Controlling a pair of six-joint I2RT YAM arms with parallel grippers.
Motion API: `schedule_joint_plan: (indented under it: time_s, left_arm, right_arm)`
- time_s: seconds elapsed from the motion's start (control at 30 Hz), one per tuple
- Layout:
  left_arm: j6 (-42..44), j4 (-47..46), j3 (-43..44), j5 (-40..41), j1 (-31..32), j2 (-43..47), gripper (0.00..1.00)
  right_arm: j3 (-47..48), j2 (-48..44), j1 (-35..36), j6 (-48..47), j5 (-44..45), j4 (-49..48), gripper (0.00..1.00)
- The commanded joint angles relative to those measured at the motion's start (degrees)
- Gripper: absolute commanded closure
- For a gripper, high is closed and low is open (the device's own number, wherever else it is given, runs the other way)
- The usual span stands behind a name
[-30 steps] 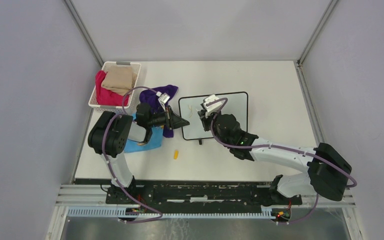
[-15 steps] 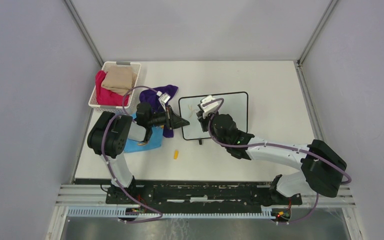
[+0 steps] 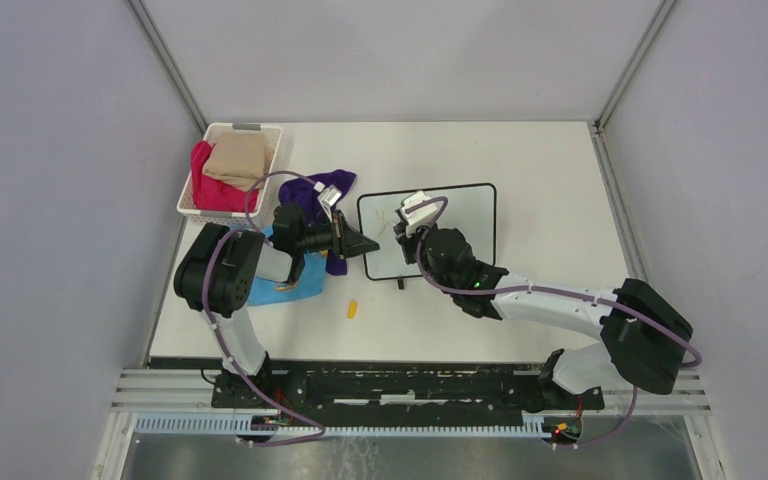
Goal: Write a sentence on the whiteboard
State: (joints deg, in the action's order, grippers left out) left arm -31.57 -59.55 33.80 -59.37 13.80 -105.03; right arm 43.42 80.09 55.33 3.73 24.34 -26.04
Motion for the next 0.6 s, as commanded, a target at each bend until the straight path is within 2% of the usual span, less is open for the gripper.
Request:
schedule_joint_plan:
  time_s: [0.0, 0.57]
  left_arm:
    - [3.1, 4.12, 0.27, 1.5, 0.41, 0.36, 0.88]
    - [4.75, 6.75, 0.82, 1.37, 0.78, 0.54, 0.98]
  right_arm:
    - [-0.94, -1.68, -0.93, 0.18, 1.92, -0.47, 1.0]
    - [0.86, -2.13, -2.1, -0.47, 2.25, 0.37, 1.0]
